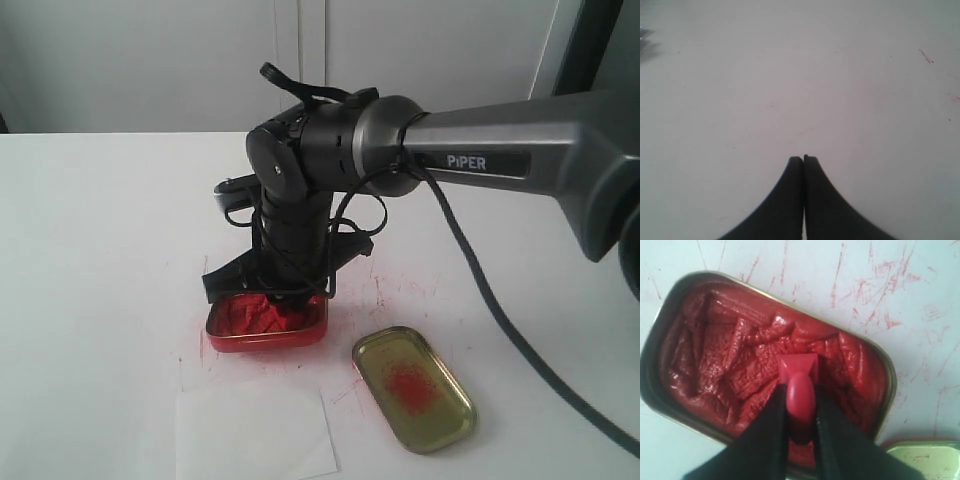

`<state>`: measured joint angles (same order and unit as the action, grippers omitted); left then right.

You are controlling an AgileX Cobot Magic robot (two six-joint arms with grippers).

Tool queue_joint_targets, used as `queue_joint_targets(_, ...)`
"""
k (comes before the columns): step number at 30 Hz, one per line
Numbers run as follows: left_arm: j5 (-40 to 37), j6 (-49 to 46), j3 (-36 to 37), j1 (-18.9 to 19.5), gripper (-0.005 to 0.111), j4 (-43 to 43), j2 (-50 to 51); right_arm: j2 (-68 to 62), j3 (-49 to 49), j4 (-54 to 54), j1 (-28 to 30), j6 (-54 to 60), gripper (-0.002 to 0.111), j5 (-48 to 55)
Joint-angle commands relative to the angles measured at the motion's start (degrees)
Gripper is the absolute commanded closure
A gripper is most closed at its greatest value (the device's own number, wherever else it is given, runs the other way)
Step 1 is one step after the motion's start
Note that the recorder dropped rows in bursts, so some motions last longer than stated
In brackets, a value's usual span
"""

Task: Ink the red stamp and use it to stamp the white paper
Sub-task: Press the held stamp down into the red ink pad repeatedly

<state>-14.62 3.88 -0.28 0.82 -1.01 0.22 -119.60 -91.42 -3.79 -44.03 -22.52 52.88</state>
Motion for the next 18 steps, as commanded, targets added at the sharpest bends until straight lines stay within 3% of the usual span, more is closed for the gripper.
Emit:
queue_joint_targets(1,-0.04,0.14,0.28,0.08,0.107,0.08,-0.22,1.86,0.04,-0.09,0.08,-0.24,0.108,-0.70)
queue_joint_targets(18,-0.04,0.14,0.28,0.08,0.107,0.08,-0.22,2.82,0.04,-0.09,0.08,-0.24,0.108,-0.87)
